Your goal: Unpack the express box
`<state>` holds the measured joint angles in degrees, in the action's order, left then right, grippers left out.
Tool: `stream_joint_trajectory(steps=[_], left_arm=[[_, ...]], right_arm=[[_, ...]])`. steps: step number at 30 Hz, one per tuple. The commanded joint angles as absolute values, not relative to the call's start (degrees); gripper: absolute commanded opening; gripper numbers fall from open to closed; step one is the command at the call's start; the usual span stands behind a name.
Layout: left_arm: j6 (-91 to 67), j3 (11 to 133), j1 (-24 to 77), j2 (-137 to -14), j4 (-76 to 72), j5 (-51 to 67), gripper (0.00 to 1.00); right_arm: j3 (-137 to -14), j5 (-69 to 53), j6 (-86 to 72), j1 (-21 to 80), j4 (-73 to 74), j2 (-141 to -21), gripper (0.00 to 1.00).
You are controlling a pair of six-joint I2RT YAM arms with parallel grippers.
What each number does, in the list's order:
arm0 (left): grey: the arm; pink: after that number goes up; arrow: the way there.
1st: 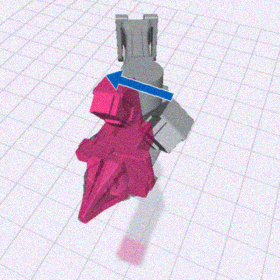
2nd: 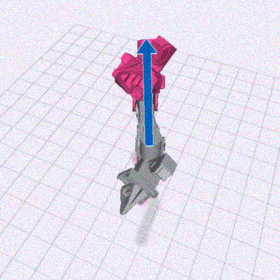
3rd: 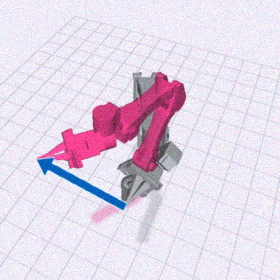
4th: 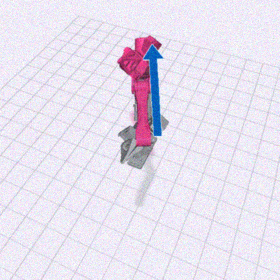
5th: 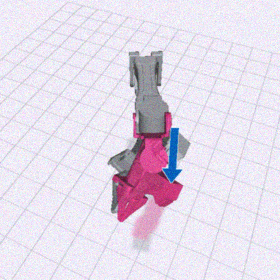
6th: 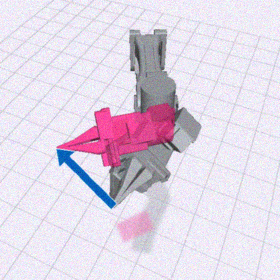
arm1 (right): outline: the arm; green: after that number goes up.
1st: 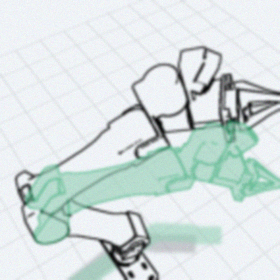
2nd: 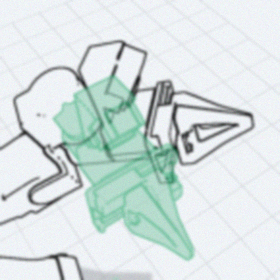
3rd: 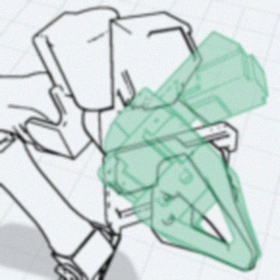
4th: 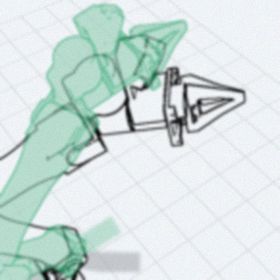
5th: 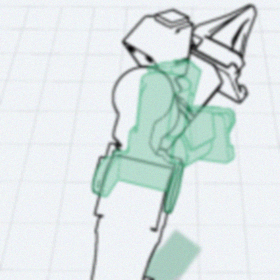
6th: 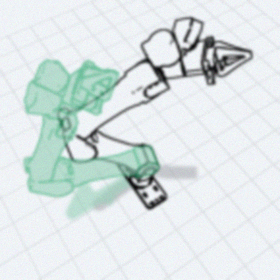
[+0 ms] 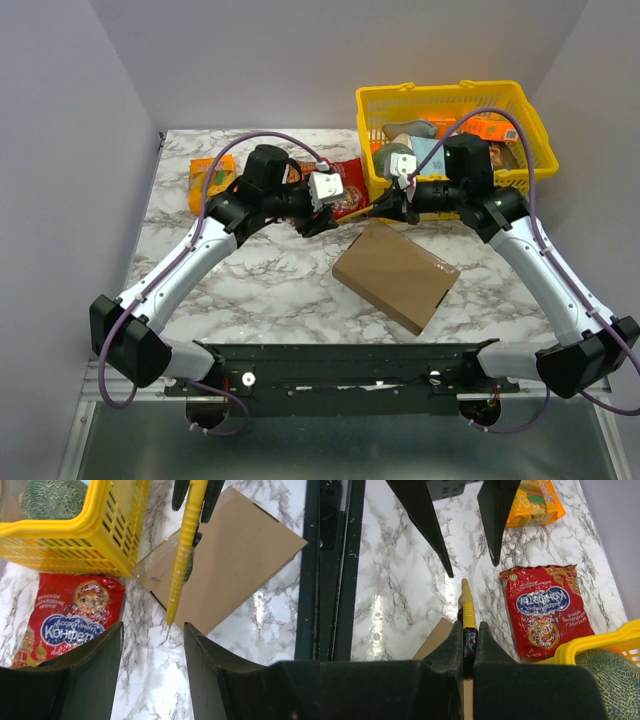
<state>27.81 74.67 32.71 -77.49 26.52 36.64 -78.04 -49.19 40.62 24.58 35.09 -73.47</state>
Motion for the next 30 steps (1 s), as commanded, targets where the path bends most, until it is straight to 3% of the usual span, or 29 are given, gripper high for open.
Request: stream_joint_trajectory(steps=[1, 21, 27, 28, 29, 30], left_arm=[[28.39, 78.22, 32.96, -79.71, 30.05, 45.77, 0.57], [27.6, 77.61, 32.96, -80.77, 29.98, 46.58, 0.38], [27.51, 79.27, 32.87, -82.09, 31.02, 48.25, 0.16], [27.6, 79.54, 32.96, -82.26, 31.29, 48.51, 0.04], [27.86, 79.89, 32.96, -82.61, 31.81, 48.78, 0.0], [28.12, 81.02, 32.96, -83.4, 33.47, 48.95, 0.0]], right_arm=[[-80.86, -50.28, 41.31, 26.8, 36.47, -72.6, 0.01], [-82.62, -48.96, 36.04, 27.16, 34.72, -74.0, 0.01], [-82.62, -48.43, 35.07, 27.33, 34.72, -74.88, 0.01], [-82.7, -48.34, 34.2, 27.42, 34.63, -74.88, 0.01], [-82.71, -47.9, 33.41, 27.42, 34.45, -75.06, 0.01], [-82.97, -47.38, 32.27, 27.51, 34.28, -75.32, 0.1]])
